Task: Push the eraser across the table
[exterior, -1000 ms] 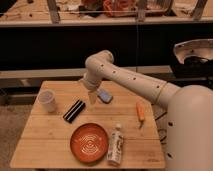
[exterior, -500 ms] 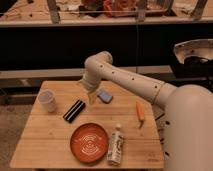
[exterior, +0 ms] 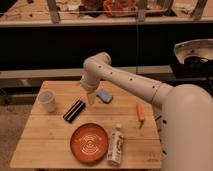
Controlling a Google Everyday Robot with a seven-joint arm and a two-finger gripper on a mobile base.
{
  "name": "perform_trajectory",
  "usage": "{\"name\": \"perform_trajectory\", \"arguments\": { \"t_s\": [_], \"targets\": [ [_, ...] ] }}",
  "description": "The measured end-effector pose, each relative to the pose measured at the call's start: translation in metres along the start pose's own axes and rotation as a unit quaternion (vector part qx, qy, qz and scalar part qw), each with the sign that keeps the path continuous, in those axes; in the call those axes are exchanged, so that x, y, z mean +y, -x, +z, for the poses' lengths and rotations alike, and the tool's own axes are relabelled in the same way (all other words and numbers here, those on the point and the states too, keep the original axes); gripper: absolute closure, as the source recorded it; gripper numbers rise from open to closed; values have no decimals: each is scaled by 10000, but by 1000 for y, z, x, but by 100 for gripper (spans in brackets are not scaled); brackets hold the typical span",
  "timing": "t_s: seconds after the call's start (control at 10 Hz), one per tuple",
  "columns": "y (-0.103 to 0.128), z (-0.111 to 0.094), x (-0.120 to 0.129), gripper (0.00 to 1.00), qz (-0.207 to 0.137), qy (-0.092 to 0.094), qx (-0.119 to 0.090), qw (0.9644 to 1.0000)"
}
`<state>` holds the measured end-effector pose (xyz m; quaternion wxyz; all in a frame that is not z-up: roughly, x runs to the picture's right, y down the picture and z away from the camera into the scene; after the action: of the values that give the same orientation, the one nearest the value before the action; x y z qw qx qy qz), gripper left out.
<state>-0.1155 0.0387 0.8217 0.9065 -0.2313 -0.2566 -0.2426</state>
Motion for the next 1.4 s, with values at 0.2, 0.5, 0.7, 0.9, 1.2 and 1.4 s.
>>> {"name": "perform_trajectory", "arguments": {
  "t_s": [0.2, 0.5, 0.7, 0.9, 1.2, 1.4],
  "targets": [
    [-1, 3, 1, 20, 12, 20, -8, 10000],
    [1, 11, -1, 20, 0, 53, -22, 10000],
    [1, 14, 0, 20, 6, 70, -25, 10000],
    [1, 18, 1, 20, 13, 81, -32, 10000],
    [3, 25, 0, 20, -4, 107, -44, 9999],
    [3, 28, 1, 20, -4, 123, -43, 9999]
  ]
}}
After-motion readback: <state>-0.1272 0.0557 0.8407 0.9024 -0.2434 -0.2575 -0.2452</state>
